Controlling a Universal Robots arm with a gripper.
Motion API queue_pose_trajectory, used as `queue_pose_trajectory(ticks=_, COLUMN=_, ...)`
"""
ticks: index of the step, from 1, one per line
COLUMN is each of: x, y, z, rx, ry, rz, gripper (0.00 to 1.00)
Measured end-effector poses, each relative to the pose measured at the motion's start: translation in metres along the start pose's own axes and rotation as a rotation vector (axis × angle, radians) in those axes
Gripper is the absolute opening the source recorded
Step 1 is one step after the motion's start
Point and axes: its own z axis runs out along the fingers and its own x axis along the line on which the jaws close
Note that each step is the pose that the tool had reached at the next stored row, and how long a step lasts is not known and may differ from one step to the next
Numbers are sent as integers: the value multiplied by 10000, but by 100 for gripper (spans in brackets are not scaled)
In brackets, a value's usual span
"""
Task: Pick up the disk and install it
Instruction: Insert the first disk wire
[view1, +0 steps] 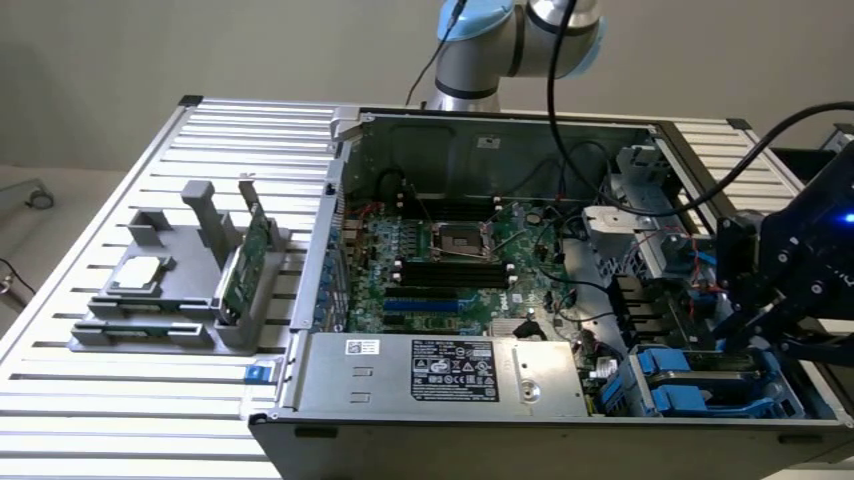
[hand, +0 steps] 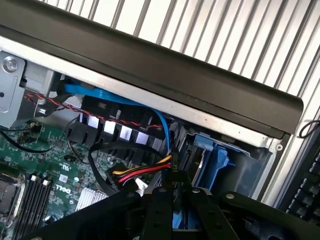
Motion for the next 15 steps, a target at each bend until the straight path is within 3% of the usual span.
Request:
queue_pose_trajectory(ticks=3, x=0, y=0, z=0, rx=85, ry=35, rz=292, gripper=16)
queue_pose_trajectory(ticks=7, x=0, y=0, z=0, rx=143, ry=67, rz=771, gripper=16)
queue_pose_trajectory(ticks=15, x=-1, y=0, z=1, rx=115, ry=58, rz=2000, gripper=16)
